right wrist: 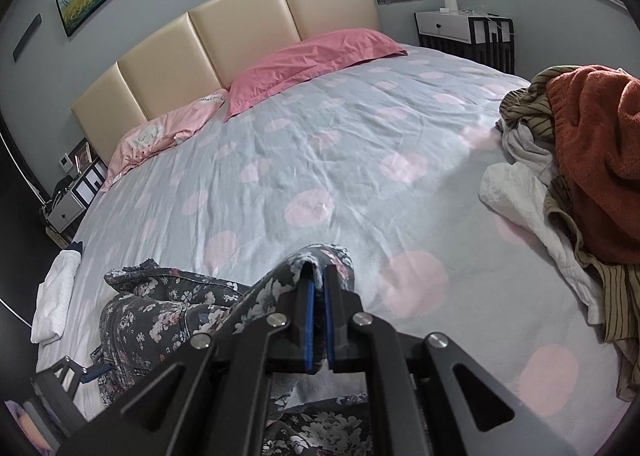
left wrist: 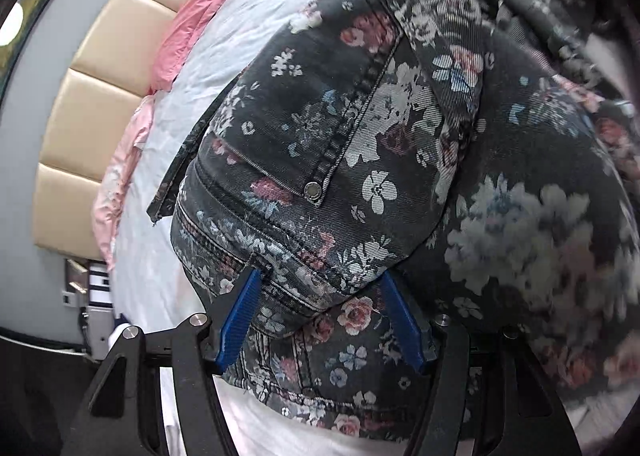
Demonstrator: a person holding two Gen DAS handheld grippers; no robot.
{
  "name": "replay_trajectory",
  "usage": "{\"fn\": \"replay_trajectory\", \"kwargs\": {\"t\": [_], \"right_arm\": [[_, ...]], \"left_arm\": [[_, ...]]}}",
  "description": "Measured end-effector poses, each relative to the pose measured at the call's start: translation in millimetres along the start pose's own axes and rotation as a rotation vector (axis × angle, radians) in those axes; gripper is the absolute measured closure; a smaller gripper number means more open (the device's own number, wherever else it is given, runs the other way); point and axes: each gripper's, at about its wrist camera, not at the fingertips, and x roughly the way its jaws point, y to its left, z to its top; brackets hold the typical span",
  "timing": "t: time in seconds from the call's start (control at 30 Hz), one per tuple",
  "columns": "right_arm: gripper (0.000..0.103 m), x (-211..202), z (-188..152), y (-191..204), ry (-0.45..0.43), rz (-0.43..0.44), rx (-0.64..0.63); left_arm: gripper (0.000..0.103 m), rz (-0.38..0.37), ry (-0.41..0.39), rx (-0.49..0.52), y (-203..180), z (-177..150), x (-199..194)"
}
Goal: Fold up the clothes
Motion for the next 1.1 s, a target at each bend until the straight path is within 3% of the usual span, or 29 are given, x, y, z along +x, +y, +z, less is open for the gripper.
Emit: {"fn": "replay_trajectory", "kwargs": {"t": [0.03,0.07,0.1,0.2,0.47,0.53,0.73,0.97,1.1], "right_arm": [[0.097,1.0,-0.2,-1.1,-0.001,0.003,0.003],[0.097,1.0,-0.2,-2.2,-0.002,0.009,0.007],[0.097,0.9,-0.3,-3.0,-0.002,0.012,0.009],[0.097,2.6,-0.7,-7.8,0.004,0.024,0.027],[0.097,-0.2,-1.0,-10.3,0.01,0.047,0.05],[0.097,-1.3,-1.3,-10.3,0.01,0.049,0.051],[0.097,-2.3,-2.1,-13.4,0.014,0.048,0.069],[0.097,-0.5,-2.5,-0.9,0.022,0.05,0.015],[0.097,6.2,-6.3,3.5,0.06,0.08,-0.005]], "left_arm": [[0.039,0.014,0.004,-0.002,-1.9,2.4,1.4],[0.047,0.026,0.008,-0.01,-2.6,4.5,2.3],[0.064,0.03,0.008,-0.036,1.5,5.9,1.7],[0.089,0.042,0.009,-0.114,13.6,10.0,0.0],[0.093,0.076,0.013,-0.317,44.9,20.5,-4.5],[0.095,0.097,0.02,-0.307,41.6,18.7,-4.3],[0.098,0.164,-0.053,-0.41,57.3,17.1,-21.1],[0.103,0.237,-0.108,-0.6,112.6,3.6,-46.5],[0.103,0.226,-0.109,-0.704,150.8,-12.5,-54.0]]}}
